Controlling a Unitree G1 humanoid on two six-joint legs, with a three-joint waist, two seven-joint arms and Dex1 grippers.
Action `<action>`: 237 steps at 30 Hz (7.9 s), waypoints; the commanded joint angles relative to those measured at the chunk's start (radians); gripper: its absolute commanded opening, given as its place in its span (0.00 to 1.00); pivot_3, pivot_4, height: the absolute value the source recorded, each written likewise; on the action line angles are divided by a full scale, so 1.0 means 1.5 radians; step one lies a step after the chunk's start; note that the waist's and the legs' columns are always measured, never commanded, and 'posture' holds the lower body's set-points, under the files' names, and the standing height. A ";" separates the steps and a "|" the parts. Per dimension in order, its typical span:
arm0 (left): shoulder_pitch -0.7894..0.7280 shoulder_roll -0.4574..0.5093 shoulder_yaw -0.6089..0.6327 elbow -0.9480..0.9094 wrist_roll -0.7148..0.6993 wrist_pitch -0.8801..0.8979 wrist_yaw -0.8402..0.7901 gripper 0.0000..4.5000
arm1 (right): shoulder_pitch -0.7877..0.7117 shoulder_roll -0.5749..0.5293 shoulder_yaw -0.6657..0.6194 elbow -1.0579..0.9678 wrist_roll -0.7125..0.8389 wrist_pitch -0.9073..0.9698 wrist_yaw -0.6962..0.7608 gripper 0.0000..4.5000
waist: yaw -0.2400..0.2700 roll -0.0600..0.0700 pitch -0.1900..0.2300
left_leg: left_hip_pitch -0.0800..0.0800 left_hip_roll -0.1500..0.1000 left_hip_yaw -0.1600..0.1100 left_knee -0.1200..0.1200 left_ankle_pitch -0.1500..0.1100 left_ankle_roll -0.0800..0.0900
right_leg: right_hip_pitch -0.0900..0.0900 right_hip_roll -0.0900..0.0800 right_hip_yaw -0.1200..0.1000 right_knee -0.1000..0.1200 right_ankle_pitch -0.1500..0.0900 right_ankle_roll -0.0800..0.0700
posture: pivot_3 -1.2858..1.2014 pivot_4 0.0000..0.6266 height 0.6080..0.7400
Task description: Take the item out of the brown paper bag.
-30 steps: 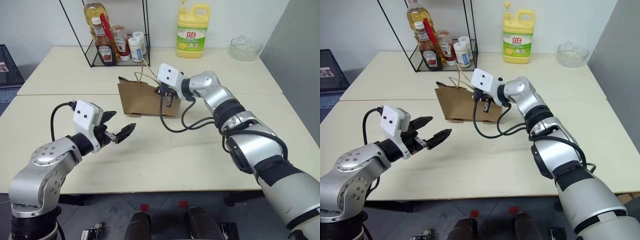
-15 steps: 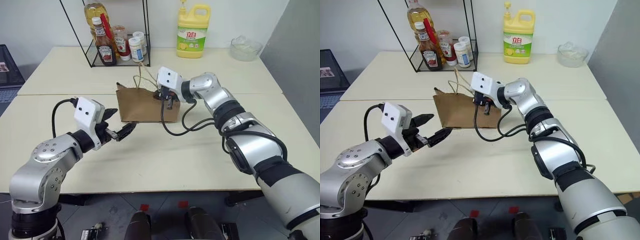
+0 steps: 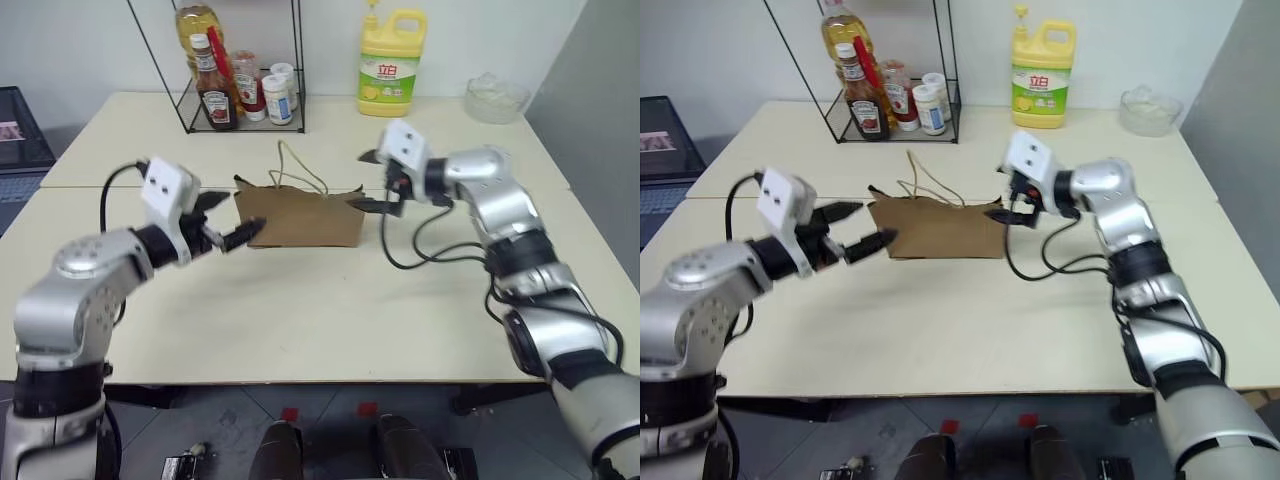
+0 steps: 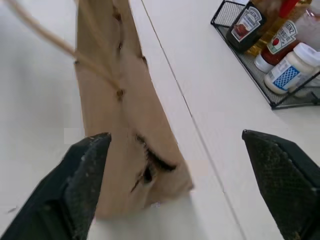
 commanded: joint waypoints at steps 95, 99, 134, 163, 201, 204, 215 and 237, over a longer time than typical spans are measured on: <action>0.079 0.073 -0.272 0.039 0.295 -0.526 -0.388 1.00 | 0.564 -0.208 -0.003 -0.602 0.284 0.180 -0.106 1.00 | 0.012 -0.001 0.000 | 0.000 0.002 0.001 0.000 0.001 0.001 | -0.001 0.003 0.002 0.000 -0.001 0.000 | 0.52 0.24 1.00; 0.037 0.083 -0.252 0.052 0.276 -0.504 -0.395 1.00 | 0.565 -0.207 -0.001 -0.599 0.284 0.178 -0.106 1.00 | 0.012 -0.001 0.000 | 0.000 0.002 0.001 0.000 0.001 0.001 | -0.001 0.003 0.001 0.000 -0.001 0.000 | 0.52 0.24 1.00; 0.105 -0.010 -0.234 0.011 0.241 -0.426 -0.294 0.25 | 0.573 -0.226 0.046 -0.555 0.194 0.066 -0.085 1.00 | 0.013 -0.001 0.000 | 0.001 0.002 0.000 0.001 0.001 0.001 | 0.001 0.003 0.001 0.000 -0.001 0.000 | 0.52 0.24 1.00; -0.016 -0.084 -0.158 0.026 0.121 -0.119 -0.147 0.00 | 0.389 -0.020 0.175 -0.155 -0.194 -0.754 -0.279 1.00 | 0.013 -0.002 0.000 | 0.002 0.002 0.000 0.001 0.001 0.000 | 0.001 0.003 0.001 0.001 -0.001 -0.001 | 0.52 0.24 1.00; -0.145 -0.104 -0.168 0.119 0.136 -0.141 -0.125 0.00 | 0.363 0.045 0.254 -0.052 -0.347 -0.652 -0.402 0.00 | 0.014 -0.003 -0.001 | 0.006 0.002 0.000 0.000 0.002 -0.001 | 0.005 0.003 0.001 0.001 -0.001 -0.001 | 0.52 0.24 1.00; -0.174 -0.111 -0.170 0.152 0.147 -0.159 -0.125 0.00 | 0.362 0.043 0.258 -0.051 -0.345 -0.643 -0.392 0.00 | 0.013 -0.003 -0.001 | 0.006 0.002 0.000 0.000 0.002 -0.001 | 0.005 0.003 0.001 0.001 -0.001 -0.001 | 0.52 0.24 1.00; -0.231 -0.142 -0.170 0.221 0.169 -0.189 -0.115 0.00 | 0.365 0.031 0.267 -0.050 -0.341 -0.621 -0.372 0.00 | 0.014 -0.003 -0.001 | 0.006 0.002 0.000 0.000 0.002 -0.001 | 0.005 0.003 0.001 0.001 -0.001 -0.001 | 0.52 0.24 1.00; -0.322 -0.167 -0.161 0.326 0.210 -0.197 -0.070 0.00 | 0.400 -0.051 0.284 -0.082 -0.334 -0.599 -0.316 0.00 | 0.022 -0.003 -0.001 | 0.006 0.001 0.000 0.000 0.002 -0.001 | 0.006 0.002 0.001 0.000 -0.001 -0.001 | 0.52 0.24 1.00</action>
